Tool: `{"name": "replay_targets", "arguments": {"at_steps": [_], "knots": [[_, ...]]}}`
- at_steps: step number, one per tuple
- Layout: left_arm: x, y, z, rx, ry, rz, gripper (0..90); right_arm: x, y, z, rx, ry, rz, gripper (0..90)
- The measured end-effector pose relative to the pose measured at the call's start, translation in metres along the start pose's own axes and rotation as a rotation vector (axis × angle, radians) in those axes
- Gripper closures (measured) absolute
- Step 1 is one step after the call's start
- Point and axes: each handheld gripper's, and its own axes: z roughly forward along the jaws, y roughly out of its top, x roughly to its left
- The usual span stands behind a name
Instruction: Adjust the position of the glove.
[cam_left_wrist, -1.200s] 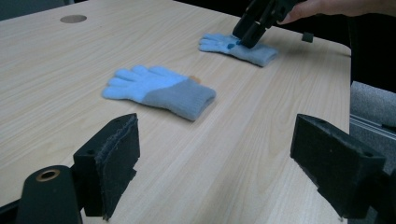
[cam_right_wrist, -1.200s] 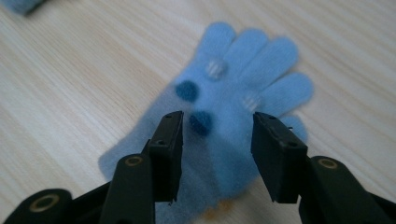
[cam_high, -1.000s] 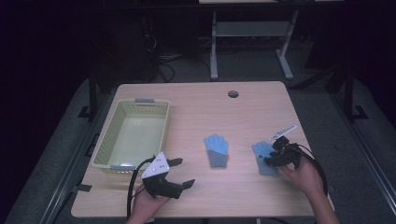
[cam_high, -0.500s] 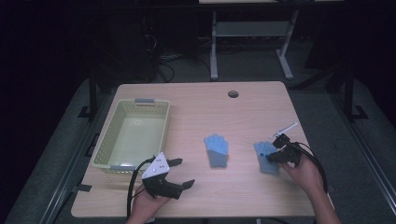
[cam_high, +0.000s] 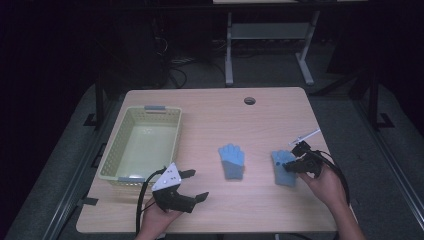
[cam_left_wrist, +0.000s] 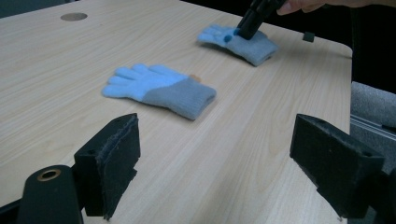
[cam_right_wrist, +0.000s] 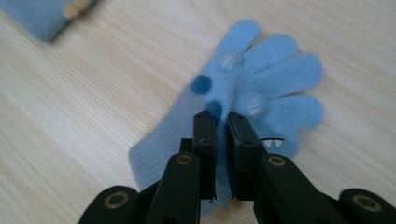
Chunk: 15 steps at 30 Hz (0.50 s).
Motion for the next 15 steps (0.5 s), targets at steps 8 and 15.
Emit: {"name": "replay_targets", "arguments": {"at_steps": [8, 15], "knots": [[0.002, 0.0, -0.001, -0.007, -0.002, -0.002, 15.4, 0.014, 0.019, -0.01, -0.03, 0.021, -0.037, 83.1], [0.001, 0.0, -0.001, -0.014, -0.004, -0.006, 15.4, 0.027, 0.039, -0.015, -0.038, 0.037, -0.076, 83.0]]}}
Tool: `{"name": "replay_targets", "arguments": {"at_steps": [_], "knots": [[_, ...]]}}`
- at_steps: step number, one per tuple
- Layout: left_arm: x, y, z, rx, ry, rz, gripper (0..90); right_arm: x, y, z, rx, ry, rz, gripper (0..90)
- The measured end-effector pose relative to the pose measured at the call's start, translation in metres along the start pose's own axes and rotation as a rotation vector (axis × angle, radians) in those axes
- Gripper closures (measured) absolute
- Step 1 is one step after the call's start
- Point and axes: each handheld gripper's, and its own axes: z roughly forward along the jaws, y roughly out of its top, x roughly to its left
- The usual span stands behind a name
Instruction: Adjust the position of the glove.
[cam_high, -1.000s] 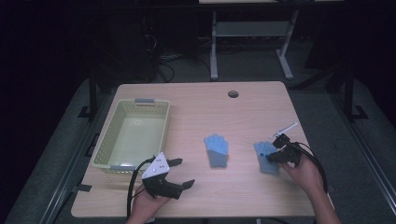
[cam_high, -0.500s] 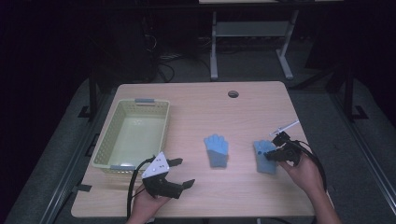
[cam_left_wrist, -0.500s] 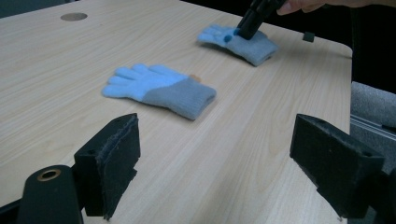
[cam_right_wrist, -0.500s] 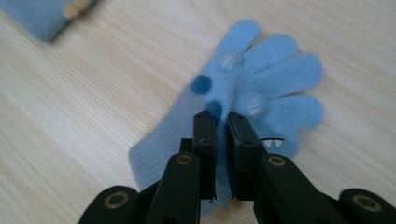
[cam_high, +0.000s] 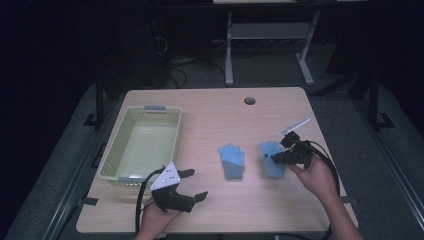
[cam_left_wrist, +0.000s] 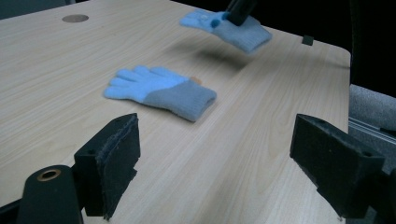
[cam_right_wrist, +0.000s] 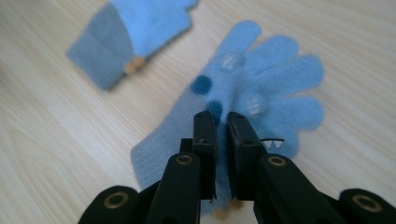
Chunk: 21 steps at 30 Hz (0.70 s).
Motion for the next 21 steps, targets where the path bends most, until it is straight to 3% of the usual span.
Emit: {"name": "replay_targets", "arguments": {"at_steps": [10, 21], "knots": [[-0.001, 0.0, 0.0, 0.007, 0.002, 0.006, 15.4, 0.019, 0.028, 0.002, -0.007, 0.019, -0.065, 83.0], [-0.001, 0.0, 0.001, 0.011, 0.0, 0.006, 15.4, 0.035, 0.048, 0.015, 0.0, 0.039, -0.103, 83.1]]}}
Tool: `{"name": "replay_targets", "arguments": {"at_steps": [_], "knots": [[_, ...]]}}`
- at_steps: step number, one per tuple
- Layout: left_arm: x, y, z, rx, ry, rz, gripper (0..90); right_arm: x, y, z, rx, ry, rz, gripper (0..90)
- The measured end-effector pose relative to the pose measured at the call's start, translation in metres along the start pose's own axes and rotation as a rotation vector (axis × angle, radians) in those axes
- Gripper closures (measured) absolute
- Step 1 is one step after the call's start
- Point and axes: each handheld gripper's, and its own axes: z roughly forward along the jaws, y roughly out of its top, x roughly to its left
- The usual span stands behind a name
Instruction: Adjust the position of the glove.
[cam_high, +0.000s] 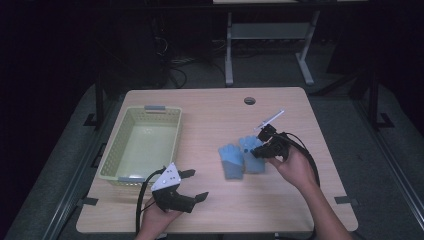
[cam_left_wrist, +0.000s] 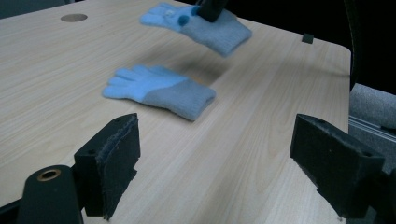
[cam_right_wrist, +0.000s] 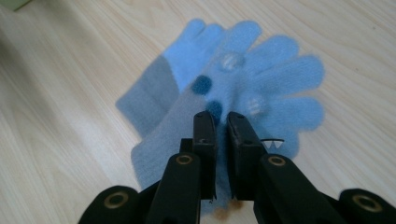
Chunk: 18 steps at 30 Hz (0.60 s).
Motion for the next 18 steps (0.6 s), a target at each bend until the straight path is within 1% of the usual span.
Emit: {"name": "replay_targets", "arguments": {"at_steps": [3, 8, 15, 17, 18], "knots": [[0.0, 0.0, 0.0, -0.001, 0.0, 0.002, 15.4, 0.004, 0.005, 0.004, 0.007, 0.003, -0.011, 83.1], [-0.001, 0.0, 0.0, 0.001, -0.001, 0.001, 15.4, 0.009, 0.013, 0.009, 0.002, 0.016, -0.028, 83.1], [-0.001, 0.0, 0.001, 0.002, -0.003, 0.009, 15.4, 0.012, 0.02, 0.018, 0.011, 0.023, -0.038, 83.0], [-0.001, 0.0, 0.001, -0.003, -0.004, 0.003, 15.4, 0.013, 0.022, 0.021, 0.012, 0.021, -0.038, 83.0], [-0.001, 0.0, 0.0, 0.004, -0.003, 0.009, 15.4, 0.013, 0.023, 0.023, 0.015, 0.027, -0.037, 82.9]]}}
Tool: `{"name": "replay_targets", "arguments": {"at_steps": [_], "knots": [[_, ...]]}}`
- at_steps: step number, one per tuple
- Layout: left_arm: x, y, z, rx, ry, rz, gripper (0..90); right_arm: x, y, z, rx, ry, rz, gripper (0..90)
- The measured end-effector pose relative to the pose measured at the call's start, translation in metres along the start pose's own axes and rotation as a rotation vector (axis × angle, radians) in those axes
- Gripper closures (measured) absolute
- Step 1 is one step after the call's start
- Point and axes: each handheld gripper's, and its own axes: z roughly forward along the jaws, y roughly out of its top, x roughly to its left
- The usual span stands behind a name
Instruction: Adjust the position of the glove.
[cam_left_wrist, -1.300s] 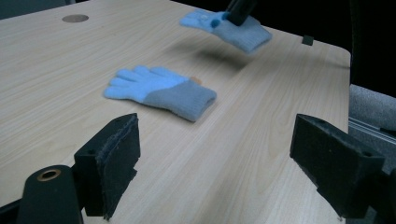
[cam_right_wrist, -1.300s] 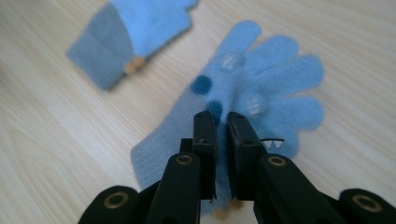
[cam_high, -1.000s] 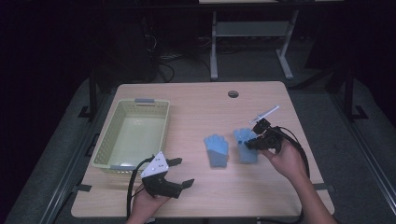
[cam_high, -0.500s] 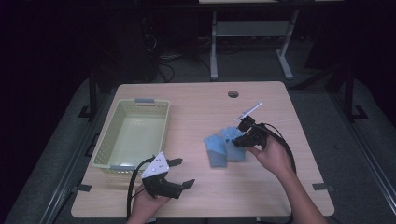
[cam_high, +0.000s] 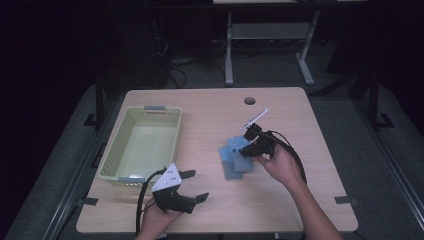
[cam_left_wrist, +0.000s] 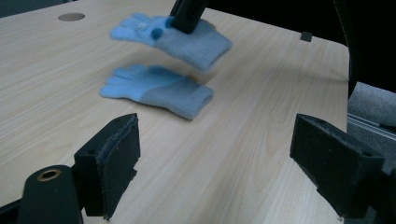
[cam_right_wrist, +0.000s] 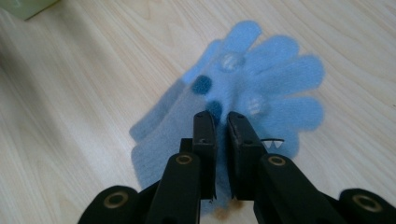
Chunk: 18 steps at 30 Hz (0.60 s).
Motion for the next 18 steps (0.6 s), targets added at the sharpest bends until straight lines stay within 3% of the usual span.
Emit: {"name": "replay_targets", "arguments": {"at_steps": [18], "knots": [[-0.001, 0.0, 0.0, -0.001, 0.001, 0.002, 15.4, 0.007, 0.011, 0.026, 0.03, 0.011, -0.034, 82.0]]}}
